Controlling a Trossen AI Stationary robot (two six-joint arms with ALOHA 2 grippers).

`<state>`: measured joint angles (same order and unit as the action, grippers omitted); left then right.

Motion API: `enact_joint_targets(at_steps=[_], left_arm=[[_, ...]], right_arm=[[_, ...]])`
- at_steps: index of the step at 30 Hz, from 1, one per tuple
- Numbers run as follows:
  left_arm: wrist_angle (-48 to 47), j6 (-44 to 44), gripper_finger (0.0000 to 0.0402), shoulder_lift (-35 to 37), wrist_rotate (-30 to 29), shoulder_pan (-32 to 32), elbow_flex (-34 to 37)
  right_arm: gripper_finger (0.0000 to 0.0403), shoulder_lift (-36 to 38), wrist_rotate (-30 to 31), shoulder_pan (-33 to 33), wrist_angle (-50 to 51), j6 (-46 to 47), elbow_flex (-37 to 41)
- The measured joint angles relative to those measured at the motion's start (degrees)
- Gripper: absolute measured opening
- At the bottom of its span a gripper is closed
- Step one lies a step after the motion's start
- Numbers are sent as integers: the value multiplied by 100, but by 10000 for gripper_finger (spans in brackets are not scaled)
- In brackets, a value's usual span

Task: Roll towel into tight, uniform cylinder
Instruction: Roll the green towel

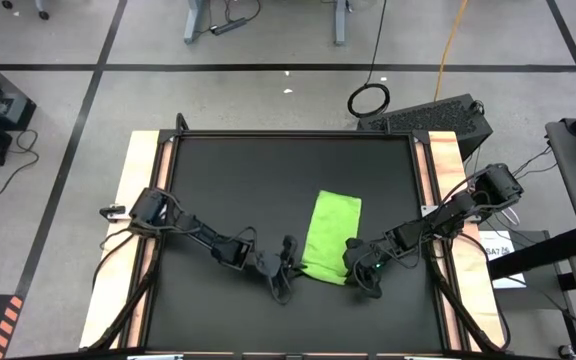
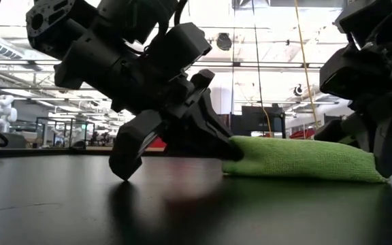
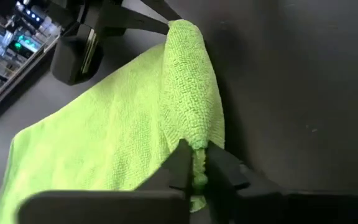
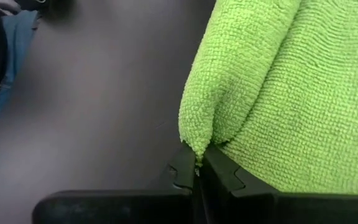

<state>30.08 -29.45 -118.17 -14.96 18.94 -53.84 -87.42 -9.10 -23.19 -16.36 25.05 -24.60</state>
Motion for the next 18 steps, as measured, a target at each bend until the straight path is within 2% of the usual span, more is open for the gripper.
enact_joint_targets(at_steps=[2,4,12,15,18], left_arm=[[-51,-131,12,0,143,-12,0],[-115,-86,11,-2,465,-69,-36],[-1276,547,7,-17,2343,-476,-619],[-1696,897,6,-24,2970,-666,-836],[-2060,1276,5,-35,3565,-858,-1031]], right_arm=[[4,0,-24,1,14,-42,-1],[4,2,-42,1,71,-62,-11],[5,11,-193,1,271,-154,-22],[18,69,-192,1,378,-215,-22],[48,274,-151,1,713,-282,-16]])
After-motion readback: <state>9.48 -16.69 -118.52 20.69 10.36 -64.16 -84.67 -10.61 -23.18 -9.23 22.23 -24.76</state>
